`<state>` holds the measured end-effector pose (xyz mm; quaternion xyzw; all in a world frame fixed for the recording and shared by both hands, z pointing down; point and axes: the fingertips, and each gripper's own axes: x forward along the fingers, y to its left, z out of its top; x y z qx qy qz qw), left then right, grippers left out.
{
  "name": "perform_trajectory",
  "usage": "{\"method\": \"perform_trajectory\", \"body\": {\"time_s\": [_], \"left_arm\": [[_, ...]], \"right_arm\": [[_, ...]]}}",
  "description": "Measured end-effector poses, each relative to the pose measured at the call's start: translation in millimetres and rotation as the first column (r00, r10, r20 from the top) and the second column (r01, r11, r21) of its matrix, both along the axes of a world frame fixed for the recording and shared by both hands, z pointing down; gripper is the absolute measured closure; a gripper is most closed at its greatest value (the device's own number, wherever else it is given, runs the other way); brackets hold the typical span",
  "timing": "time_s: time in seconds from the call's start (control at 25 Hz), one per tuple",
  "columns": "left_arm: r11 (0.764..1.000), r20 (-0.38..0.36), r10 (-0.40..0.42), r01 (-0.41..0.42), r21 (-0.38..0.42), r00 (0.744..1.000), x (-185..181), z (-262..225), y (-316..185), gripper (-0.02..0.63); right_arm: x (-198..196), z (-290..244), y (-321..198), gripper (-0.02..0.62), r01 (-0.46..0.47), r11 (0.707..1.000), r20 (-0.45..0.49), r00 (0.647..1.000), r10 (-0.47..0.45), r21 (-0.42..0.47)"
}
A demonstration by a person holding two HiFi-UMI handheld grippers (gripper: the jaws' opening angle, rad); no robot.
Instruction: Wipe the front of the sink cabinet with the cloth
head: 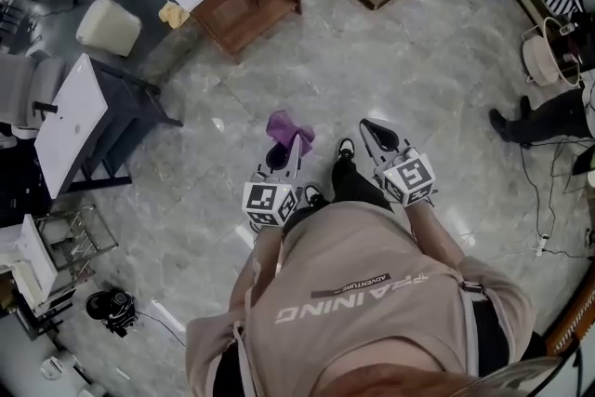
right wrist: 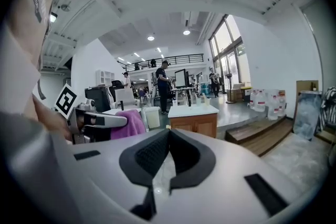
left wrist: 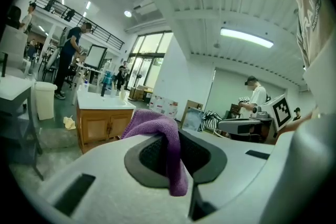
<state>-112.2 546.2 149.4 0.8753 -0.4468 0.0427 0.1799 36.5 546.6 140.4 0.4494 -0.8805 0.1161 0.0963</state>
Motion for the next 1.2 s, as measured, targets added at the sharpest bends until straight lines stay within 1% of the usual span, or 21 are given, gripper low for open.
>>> {"method": "perform_trajectory", "body": {"time_s": [0.12, 0.2, 0.36, 0.44, 0.52, 0.6, 0.68, 0.76, 0.92, 1.08, 1.2], "left_arm": [[0.999, 0.025, -0.025, 0.025, -0.022, 0.999, 7.3, 2.7, -29.6, 0.569], [0.999, 0.042, -0.019, 0.020, -0.027, 0.999, 19.8, 2.1, -53.6, 0.569], [1.000, 0.087, 0.015, -0.013, -0.018, 0.996, 51.9, 0.5, -104.6, 0.569], [1.000, 0.089, 0.018, -0.017, -0.013, 0.996, 72.5, -1.2, -129.2, 0.569], [1.000, 0.078, 0.026, -0.025, -0.010, 0.997, 94.4, -2.4, -152.3, 0.569], [0.999, 0.039, 0.032, -0.031, -0.017, 0.999, 111.5, -0.5, -171.2, 0.569], [0.999, 0.002, 0.026, -0.026, -0.026, 1.000, 119.0, 3.5, -184.0, 0.569], [0.999, -0.005, 0.004, -0.005, -0.038, 1.000, 117.2, 8.5, -192.6, 0.569], [0.996, -0.008, -0.052, 0.051, -0.068, 0.999, 102.4, 17.3, -214.6, 0.569], [0.995, -0.008, -0.082, 0.082, -0.060, 0.997, 79.8, 25.3, -245.8, 0.569], [0.993, -0.010, -0.098, 0.097, -0.064, 0.995, 59.2, 38.1, -271.0, 0.569]], "right_arm": [[10.5, 5.6, -35.5, 0.583, 0.008, 1.000, 0.029, 1.000, -0.008, -0.001], [23.3, 4.5, -66.3, 0.584, 0.000, 1.000, 0.044, 0.999, -0.001, 0.013], [41.8, 7.1, -118.9, 0.583, 0.024, 0.998, -0.018, 1.000, -0.023, 0.058], [53.2, 15.0, -138.4, 0.583, 0.044, 0.998, -0.014, 0.999, -0.044, 0.043], [66.1, 23.9, -158.5, 0.583, 0.055, 0.998, 0.000, 0.998, -0.055, 0.020], [75.0, 30.0, -177.9, 0.583, 0.071, 0.997, 0.010, 0.997, -0.071, 0.006], [77.1, 33.2, -194.4, 0.583, 0.096, 0.995, 0.014, 0.995, -0.096, 0.000], [74.4, 34.4, -206.9, 0.583, 0.125, 0.992, 0.012, 0.992, -0.125, -0.006], [67.1, 33.9, -231.2, 0.583, 0.176, 0.984, 0.010, 0.984, -0.176, -0.024], [49.7, 45.2, -262.3, 0.583, 0.192, 0.980, 0.003, 0.981, -0.192, -0.047], [29.3, 43.8, -286.9, 0.583, 0.201, 0.979, -0.019, 0.979, -0.202, -0.035]]}}
